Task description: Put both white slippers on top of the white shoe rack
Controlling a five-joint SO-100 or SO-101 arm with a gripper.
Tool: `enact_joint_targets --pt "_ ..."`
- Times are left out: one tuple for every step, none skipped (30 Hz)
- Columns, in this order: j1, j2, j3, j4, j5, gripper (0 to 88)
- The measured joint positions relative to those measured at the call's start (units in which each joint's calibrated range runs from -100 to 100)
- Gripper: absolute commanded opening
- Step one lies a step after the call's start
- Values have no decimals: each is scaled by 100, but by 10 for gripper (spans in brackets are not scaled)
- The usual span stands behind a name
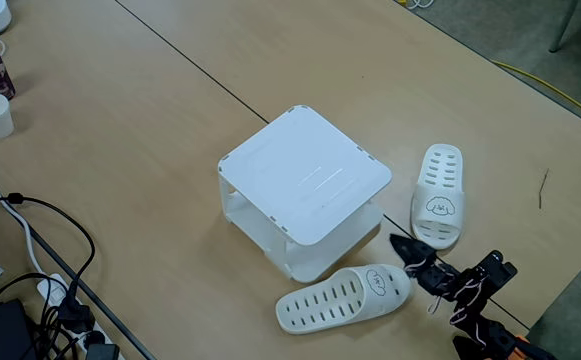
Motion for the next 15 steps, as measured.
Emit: enact_joint_targets --pt "-210 8 0 0 0 7" --pt "-352 25 0 0 0 7" --pt "-479 74 0 26 0 7" --pt "-682 148 0 69 0 7" --pt "-839 206 0 103 0 7" --pt "-891 280 0 146 0 7" --pt "-906 346 9 215 0 7" --pt "-966 379 9 300 0 7" --pt "-1004 379 9 412 0 7" --pt "-996 371 0 498 0 7" --pt "-996 363 -9 592 0 7" --pt "-996 346 -45 687 0 7" --pt "-996 322 -45 755 0 7" --pt "-996 305 -54 807 0 7" --pt "-996 297 -63 858 0 7"
